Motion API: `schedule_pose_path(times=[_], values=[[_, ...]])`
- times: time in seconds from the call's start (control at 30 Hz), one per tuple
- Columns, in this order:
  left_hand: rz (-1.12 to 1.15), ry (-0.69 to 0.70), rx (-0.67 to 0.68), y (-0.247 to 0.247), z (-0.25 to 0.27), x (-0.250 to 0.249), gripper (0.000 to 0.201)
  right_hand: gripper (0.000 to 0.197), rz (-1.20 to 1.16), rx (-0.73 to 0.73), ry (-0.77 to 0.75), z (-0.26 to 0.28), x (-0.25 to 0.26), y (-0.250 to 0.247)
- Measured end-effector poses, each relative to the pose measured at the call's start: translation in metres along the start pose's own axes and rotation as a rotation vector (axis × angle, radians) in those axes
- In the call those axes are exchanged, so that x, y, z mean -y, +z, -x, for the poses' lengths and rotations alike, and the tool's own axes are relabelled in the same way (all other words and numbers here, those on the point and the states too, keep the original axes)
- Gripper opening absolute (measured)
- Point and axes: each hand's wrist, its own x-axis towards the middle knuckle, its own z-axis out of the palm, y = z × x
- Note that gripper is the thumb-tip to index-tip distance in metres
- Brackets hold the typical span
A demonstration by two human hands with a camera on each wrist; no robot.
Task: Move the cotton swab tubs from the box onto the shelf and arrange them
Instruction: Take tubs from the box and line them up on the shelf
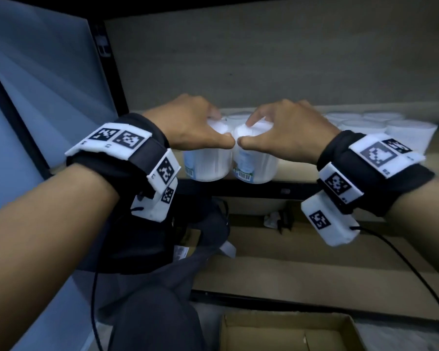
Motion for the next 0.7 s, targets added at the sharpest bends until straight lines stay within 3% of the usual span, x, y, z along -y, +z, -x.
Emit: schedule_pose_path(times=[0.3, 0.7], values=[[-0.03, 0.006, 0.048, 0.012, -0.022, 0.015, 0.058, 0.05, 0.016, 0.002, 0.01, -0.022, 0.0, 0.022], [0.029, -0.058, 0.126, 0.037, -0.039, 0.034, 0.06, 0.036, -0.019, -0.012, 0.029, -0.036, -0.001, 0.049]])
